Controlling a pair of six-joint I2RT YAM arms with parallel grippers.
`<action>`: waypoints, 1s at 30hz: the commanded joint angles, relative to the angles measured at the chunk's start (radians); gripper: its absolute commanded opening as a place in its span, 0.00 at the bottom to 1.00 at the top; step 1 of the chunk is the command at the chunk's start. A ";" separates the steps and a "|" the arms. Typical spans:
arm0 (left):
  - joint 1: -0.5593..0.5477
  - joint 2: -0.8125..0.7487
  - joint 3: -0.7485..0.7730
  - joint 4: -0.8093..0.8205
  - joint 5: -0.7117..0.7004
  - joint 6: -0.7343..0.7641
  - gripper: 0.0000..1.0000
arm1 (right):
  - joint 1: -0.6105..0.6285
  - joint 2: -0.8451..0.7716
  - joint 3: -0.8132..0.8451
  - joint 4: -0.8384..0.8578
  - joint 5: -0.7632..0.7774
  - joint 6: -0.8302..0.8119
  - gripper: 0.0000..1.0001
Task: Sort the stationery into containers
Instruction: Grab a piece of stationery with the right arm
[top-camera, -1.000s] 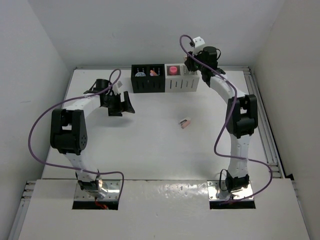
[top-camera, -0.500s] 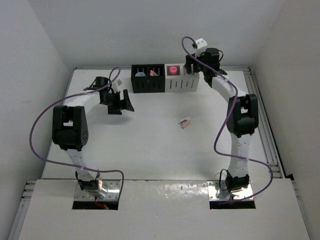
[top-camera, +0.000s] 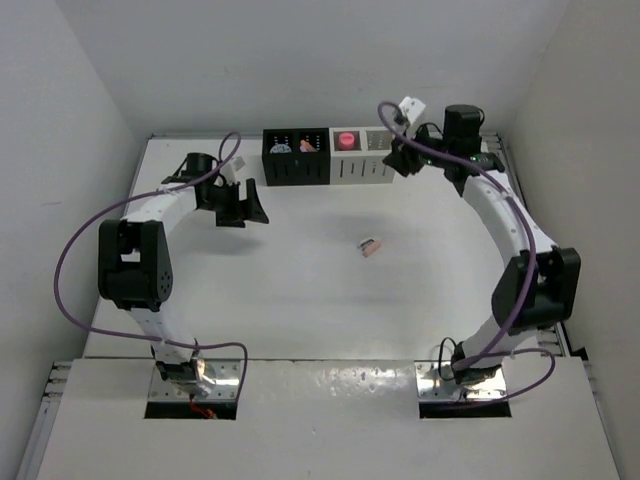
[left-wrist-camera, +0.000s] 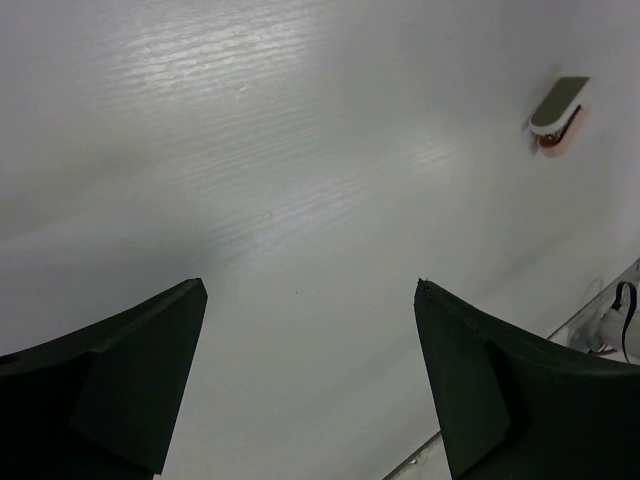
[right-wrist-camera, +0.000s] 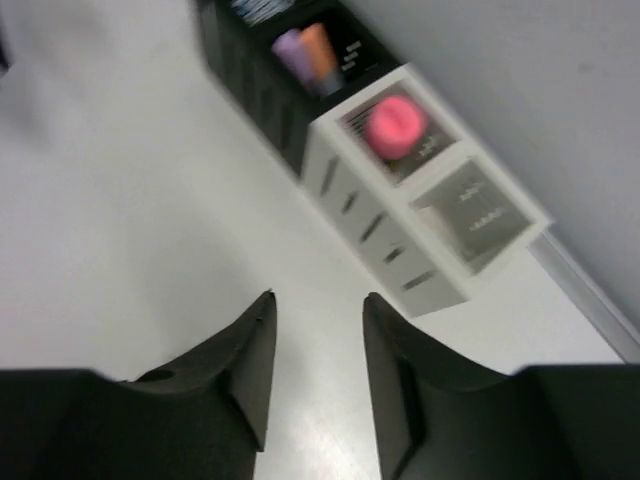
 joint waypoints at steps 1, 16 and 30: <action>0.015 -0.061 -0.015 0.010 0.111 0.077 0.91 | 0.024 -0.076 -0.150 -0.257 -0.132 -0.340 0.37; 0.005 -0.084 -0.040 0.009 0.144 0.108 0.89 | 0.161 0.001 -0.355 -0.410 0.020 -0.955 0.44; 0.006 -0.031 -0.009 -0.024 0.136 0.138 0.89 | 0.188 0.254 -0.177 -0.468 0.085 -1.199 0.76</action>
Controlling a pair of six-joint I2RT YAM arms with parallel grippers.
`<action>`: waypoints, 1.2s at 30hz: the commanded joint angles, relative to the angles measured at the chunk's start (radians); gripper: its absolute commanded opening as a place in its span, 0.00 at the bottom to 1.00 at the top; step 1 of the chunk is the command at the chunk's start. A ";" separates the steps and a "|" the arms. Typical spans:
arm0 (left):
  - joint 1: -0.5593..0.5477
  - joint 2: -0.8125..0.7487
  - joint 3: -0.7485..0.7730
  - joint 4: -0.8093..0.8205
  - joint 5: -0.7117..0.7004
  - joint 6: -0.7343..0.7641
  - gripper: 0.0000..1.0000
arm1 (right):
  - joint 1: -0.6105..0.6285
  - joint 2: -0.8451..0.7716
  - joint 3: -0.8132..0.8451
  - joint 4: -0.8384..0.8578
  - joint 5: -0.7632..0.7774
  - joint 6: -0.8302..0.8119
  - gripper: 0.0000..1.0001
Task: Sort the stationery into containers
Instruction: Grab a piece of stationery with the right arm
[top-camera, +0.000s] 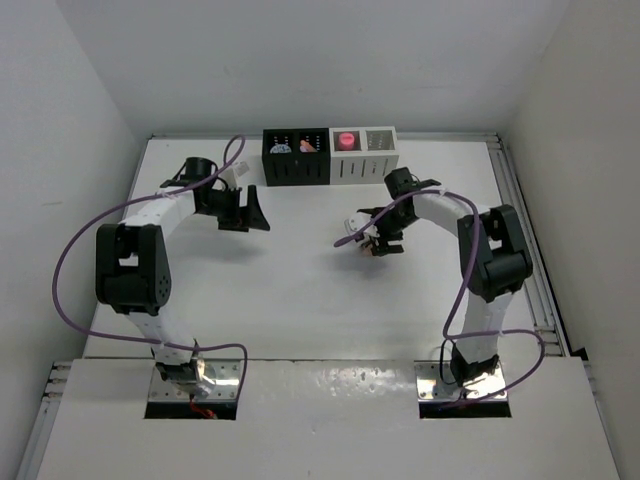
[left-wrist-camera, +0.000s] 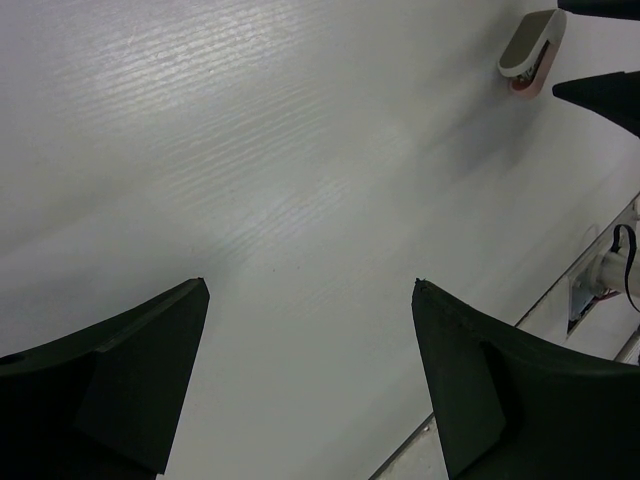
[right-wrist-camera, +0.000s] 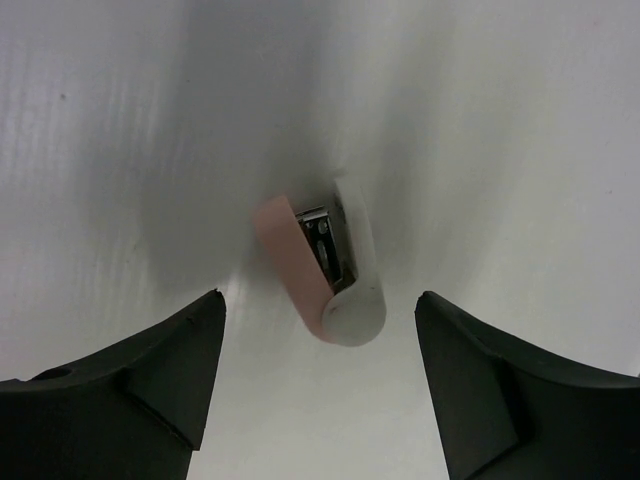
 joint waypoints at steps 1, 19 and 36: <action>0.005 0.011 0.039 -0.002 0.019 0.023 0.89 | 0.014 0.042 0.064 -0.030 0.000 -0.099 0.76; 0.012 -0.217 -0.096 0.253 0.076 0.019 0.89 | 0.037 0.168 0.274 -0.312 -0.079 0.080 0.27; -0.064 -0.592 -0.303 0.271 0.306 0.557 0.76 | 0.040 0.217 0.408 -0.612 -0.684 0.818 0.21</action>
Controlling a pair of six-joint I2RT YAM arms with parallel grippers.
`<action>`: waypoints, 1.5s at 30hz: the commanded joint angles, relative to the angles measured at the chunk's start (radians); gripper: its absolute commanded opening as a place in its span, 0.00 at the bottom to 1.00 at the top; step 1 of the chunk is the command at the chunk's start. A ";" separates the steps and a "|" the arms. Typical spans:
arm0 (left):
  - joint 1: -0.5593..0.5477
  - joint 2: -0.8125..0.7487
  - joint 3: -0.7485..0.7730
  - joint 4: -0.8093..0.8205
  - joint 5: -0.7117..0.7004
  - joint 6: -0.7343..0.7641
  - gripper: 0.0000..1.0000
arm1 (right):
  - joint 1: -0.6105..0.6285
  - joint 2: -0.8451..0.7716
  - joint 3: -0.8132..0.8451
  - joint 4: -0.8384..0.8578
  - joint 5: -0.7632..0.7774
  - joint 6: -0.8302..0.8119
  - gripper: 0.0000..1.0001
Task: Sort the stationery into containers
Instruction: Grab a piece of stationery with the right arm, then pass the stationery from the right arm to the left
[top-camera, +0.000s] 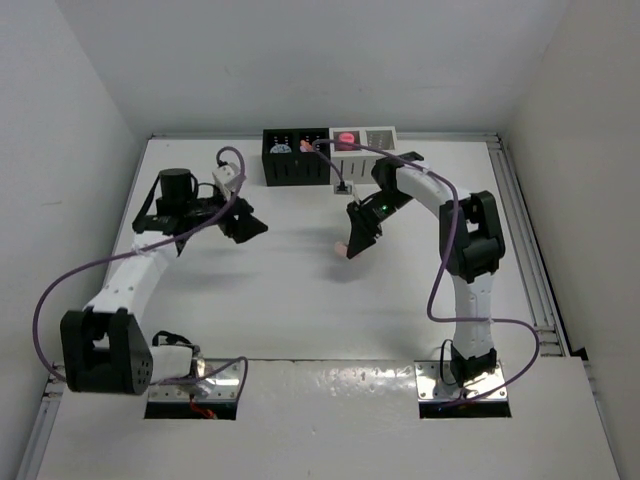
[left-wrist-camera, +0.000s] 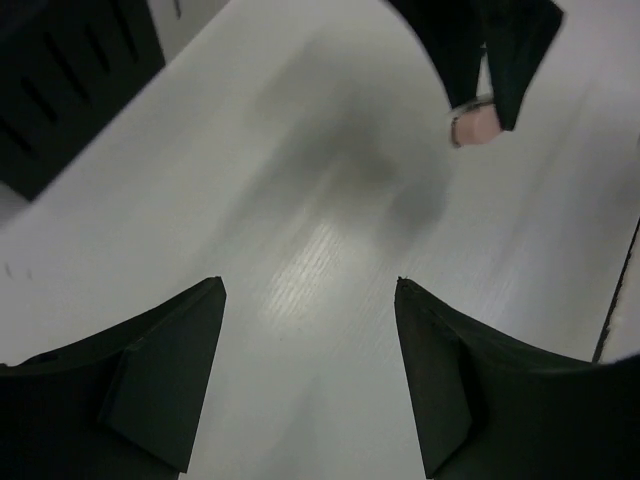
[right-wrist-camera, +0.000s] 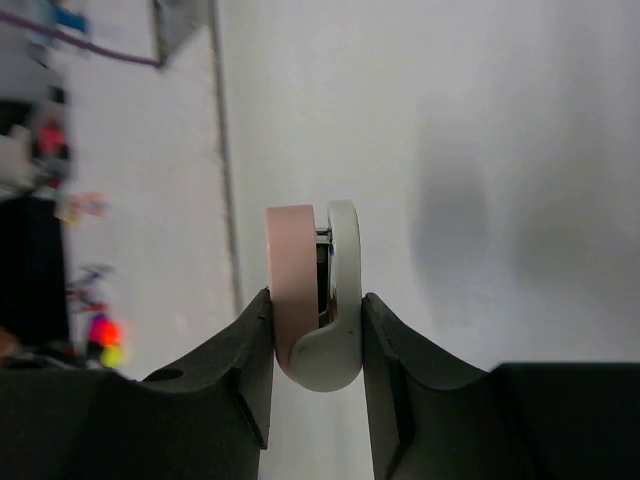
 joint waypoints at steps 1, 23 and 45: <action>-0.067 -0.157 -0.022 -0.079 0.095 0.396 0.74 | 0.010 -0.029 -0.033 -0.010 -0.234 0.202 0.21; -0.552 -0.059 0.186 -0.486 -0.043 0.908 0.70 | 0.143 -0.098 -0.009 -0.032 -0.348 0.306 0.19; -0.589 -0.018 0.175 -0.400 -0.111 0.865 0.48 | 0.192 -0.127 0.025 -0.121 -0.368 0.215 0.19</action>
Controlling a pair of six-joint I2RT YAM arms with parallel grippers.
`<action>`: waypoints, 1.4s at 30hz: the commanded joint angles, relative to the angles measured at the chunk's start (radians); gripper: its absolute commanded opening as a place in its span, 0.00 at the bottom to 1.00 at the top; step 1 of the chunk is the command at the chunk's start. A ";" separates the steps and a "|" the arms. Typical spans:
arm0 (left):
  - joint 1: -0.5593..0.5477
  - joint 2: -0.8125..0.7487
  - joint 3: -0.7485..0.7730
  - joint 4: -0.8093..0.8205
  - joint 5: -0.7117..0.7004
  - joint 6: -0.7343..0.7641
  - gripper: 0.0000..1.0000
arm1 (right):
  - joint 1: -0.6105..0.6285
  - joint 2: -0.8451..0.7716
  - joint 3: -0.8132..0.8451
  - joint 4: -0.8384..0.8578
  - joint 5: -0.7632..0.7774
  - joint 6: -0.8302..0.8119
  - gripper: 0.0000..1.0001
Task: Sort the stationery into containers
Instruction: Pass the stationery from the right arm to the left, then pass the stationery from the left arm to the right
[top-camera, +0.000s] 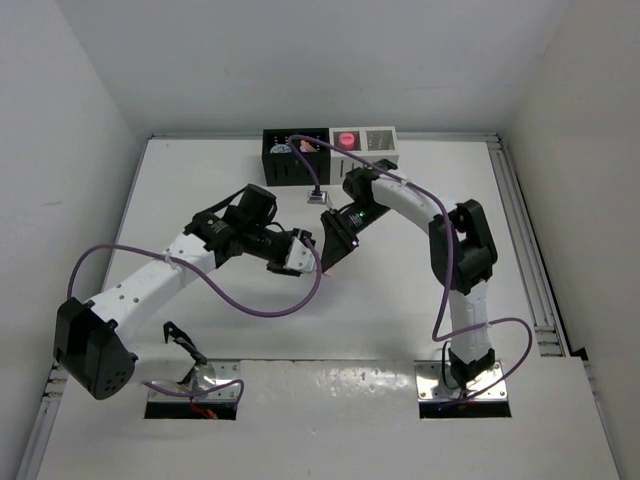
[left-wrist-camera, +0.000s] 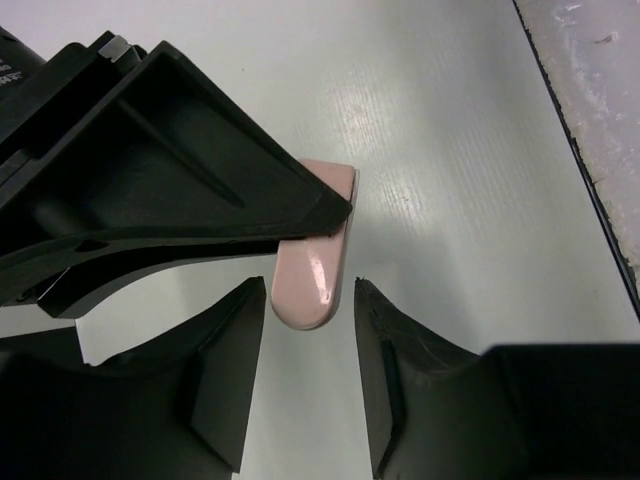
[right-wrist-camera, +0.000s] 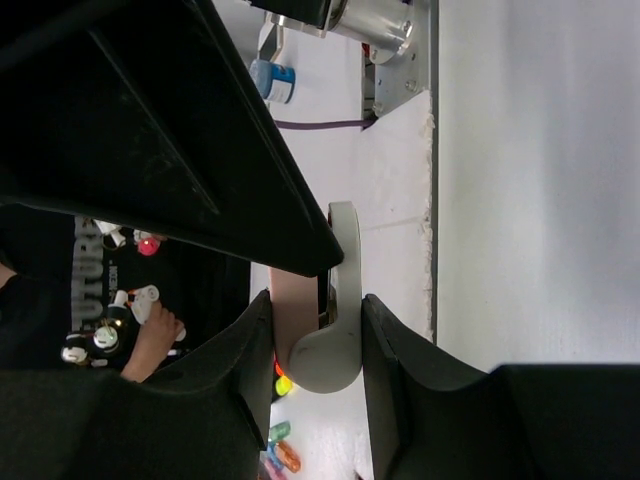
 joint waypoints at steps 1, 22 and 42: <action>-0.019 0.001 0.022 0.023 0.021 0.014 0.46 | 0.008 -0.065 0.048 -0.030 -0.062 -0.035 0.19; 0.012 -0.030 -0.010 0.146 0.047 -0.190 0.00 | -0.095 -0.114 0.201 0.080 0.019 0.098 0.64; 0.153 0.038 -0.007 0.361 0.197 -0.735 0.00 | -0.156 -0.583 -0.095 0.567 0.266 0.071 0.58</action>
